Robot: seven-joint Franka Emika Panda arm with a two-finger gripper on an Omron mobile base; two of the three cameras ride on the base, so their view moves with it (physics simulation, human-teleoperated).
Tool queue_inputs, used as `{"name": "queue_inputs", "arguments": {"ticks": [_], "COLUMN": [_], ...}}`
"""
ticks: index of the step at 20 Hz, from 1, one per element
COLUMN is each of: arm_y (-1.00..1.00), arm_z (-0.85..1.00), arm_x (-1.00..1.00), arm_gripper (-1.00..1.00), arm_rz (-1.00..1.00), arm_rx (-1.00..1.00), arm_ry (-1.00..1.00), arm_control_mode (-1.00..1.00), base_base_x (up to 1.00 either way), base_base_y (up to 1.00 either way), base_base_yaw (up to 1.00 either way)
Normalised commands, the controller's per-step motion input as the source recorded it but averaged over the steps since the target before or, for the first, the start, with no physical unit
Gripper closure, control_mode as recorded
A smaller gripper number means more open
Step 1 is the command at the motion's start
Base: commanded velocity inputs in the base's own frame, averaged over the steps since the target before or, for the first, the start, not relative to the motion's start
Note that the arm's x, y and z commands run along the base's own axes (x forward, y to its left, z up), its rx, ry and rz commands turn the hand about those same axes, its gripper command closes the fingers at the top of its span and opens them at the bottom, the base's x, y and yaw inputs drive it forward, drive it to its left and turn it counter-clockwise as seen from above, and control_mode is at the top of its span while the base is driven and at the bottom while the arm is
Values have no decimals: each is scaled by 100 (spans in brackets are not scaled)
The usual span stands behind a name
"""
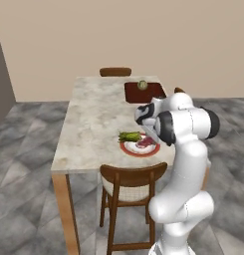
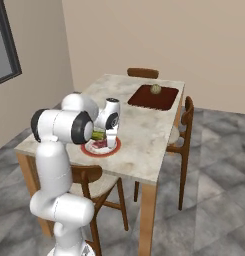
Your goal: Create a steak meal by picking up the steak and asparagus from the tray and placing them on the plate. Leave the squash on the tray.
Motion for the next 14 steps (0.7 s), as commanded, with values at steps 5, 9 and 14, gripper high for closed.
{"name": "queue_inputs", "arguments": {"ticks": [5,9,14], "arm_y": [1,11,3], "arm_z": [-16,-7,0], "arm_x": [21,2,-6], "arm_gripper": [100,-100,-100], "arm_rz": [-7,-6,-5], "arm_rx": [0,0,0], "arm_ry": [0,-3,-8], "arm_control_mode": [-100,-100,-100], "base_base_x": [0,0,0], "base_base_y": [0,0,0], "base_base_yaw": [0,0,0]}}
